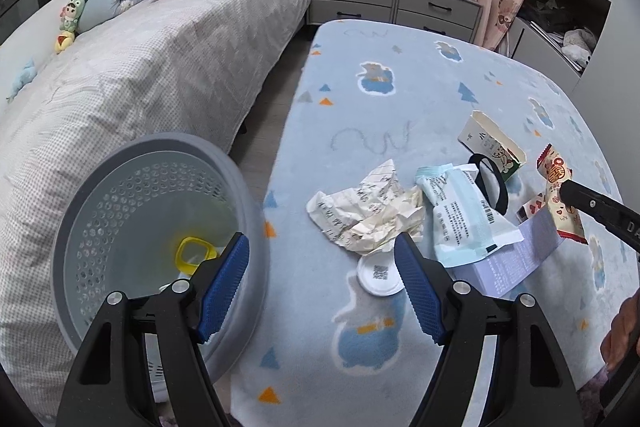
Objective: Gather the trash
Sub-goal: 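Grasp the crumpled paper with the left tool while the right tool grasps the snack wrapper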
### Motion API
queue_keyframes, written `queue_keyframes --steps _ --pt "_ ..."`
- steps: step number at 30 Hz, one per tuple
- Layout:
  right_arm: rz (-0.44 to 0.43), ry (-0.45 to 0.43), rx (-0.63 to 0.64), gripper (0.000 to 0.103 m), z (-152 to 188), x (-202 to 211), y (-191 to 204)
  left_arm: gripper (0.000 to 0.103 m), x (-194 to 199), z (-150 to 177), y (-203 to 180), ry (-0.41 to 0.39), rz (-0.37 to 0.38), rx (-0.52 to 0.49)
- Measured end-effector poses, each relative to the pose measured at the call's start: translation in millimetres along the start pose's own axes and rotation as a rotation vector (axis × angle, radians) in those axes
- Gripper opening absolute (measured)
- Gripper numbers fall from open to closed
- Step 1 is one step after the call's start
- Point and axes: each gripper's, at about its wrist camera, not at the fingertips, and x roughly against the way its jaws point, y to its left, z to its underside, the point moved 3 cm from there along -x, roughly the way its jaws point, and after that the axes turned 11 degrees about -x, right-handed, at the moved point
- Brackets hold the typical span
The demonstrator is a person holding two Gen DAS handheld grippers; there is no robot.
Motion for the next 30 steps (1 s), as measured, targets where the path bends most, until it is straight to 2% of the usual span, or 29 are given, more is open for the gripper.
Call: queue_keyframes --steps 6,19,25,30 --pt "-0.017 0.000 -0.007 0.030 -2 3 -4 0.072 -17 -13 -15 0.030 0.061 -0.014" --pt "-0.043 0.008 -0.010 0.030 -3 2 -7 0.072 -64 -20 -26 0.116 0.090 -0.005" --pt "-0.048 0.013 -0.007 0.030 -2 1 -7 0.072 -72 -22 -24 0.112 0.106 0.013" --pt "-0.048 0.015 -0.005 0.030 -1 0 -7 0.060 -70 -22 -25 0.094 0.115 0.000"
